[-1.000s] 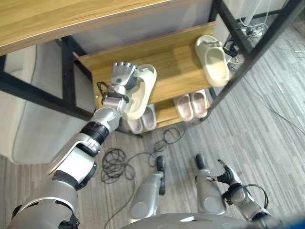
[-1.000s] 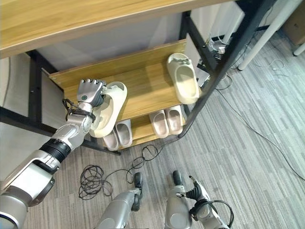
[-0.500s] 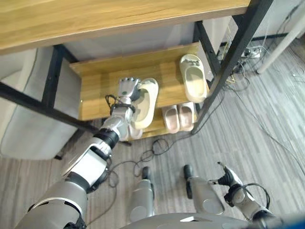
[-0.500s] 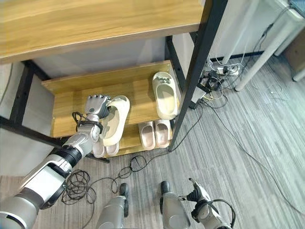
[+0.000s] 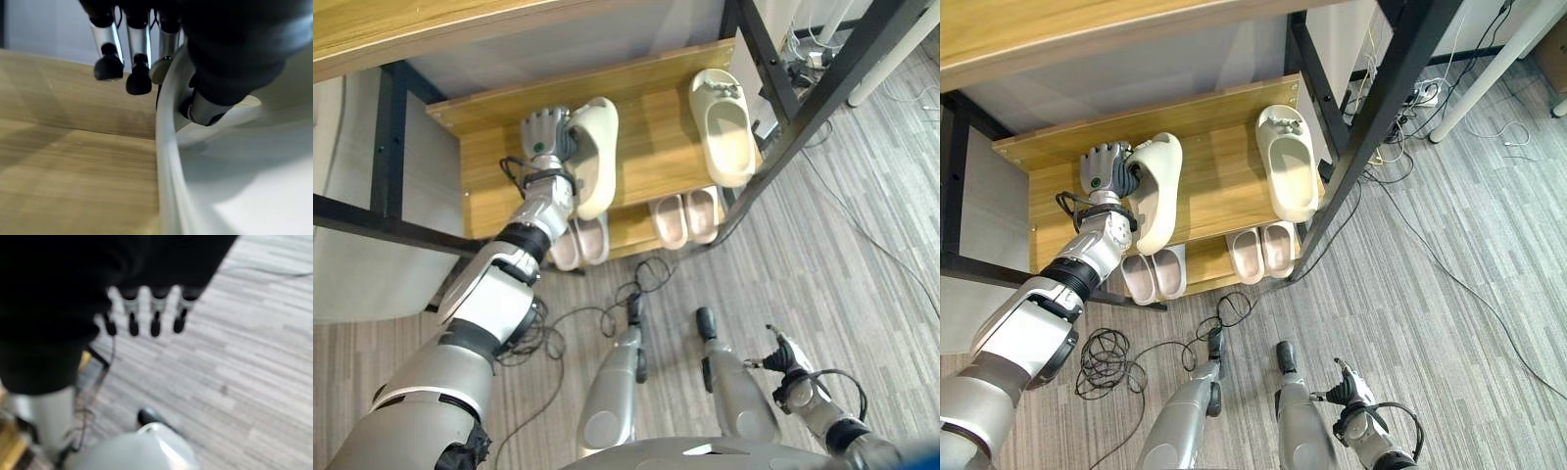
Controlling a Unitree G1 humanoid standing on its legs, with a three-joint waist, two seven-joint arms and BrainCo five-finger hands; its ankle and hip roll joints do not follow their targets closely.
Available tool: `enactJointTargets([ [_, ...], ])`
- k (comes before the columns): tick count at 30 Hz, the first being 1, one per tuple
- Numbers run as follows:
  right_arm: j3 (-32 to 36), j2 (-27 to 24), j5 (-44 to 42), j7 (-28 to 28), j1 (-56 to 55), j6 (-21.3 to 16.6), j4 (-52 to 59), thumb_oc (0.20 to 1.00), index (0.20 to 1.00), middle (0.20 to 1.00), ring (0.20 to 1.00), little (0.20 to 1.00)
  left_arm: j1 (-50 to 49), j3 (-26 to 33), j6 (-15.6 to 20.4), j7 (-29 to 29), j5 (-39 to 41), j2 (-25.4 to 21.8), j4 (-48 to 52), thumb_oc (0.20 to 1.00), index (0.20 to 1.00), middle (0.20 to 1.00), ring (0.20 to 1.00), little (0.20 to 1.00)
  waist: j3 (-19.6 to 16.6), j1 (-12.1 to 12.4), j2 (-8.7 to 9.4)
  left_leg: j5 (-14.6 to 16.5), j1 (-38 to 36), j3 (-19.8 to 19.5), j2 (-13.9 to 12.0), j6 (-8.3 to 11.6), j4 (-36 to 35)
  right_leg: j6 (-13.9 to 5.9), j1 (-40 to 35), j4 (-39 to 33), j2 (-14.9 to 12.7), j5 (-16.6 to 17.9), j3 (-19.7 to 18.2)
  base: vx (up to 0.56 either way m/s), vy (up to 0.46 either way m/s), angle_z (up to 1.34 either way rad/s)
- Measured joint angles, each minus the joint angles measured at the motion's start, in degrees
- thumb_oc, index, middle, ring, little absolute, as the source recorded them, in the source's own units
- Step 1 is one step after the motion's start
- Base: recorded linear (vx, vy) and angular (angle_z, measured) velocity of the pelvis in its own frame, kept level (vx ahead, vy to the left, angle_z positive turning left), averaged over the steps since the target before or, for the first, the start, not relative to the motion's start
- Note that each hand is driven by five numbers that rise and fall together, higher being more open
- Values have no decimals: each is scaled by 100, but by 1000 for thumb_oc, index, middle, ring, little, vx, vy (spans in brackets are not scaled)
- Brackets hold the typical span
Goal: Arrange the slippers neatly on the shoe rack.
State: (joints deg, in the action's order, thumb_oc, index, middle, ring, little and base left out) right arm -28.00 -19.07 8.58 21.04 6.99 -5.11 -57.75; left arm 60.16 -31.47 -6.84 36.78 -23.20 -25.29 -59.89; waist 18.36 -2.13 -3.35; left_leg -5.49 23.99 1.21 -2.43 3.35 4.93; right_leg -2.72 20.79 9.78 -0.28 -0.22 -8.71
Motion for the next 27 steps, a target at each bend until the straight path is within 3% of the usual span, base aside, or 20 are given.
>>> enactJointTargets([
  [11, -69, -6, 1, 7, 60, -88, 98, 1000, 1000, 1000, 1000, 1000, 633, -431, -181, 3, -63, 12, -266, 200, 200, 200, 200, 200, 36, -92, 93, -4, 283, 5, -11, 2, -92, -72, 311, -102, 10, 110, -18, -9, 17, -2],
  [27, -202, -10, 0, -66, 189, -85, 95, 1000, 1000, 1000, 1000, 1000, 1094, -394, -291, -13, 148, 285, -897, 200, 200, 200, 200, 200, 38, -159, 93, 3, 369, 10, -7, 11, -194, -73, 394, -189, 6, 110, -31, 7, -1, 1],
])
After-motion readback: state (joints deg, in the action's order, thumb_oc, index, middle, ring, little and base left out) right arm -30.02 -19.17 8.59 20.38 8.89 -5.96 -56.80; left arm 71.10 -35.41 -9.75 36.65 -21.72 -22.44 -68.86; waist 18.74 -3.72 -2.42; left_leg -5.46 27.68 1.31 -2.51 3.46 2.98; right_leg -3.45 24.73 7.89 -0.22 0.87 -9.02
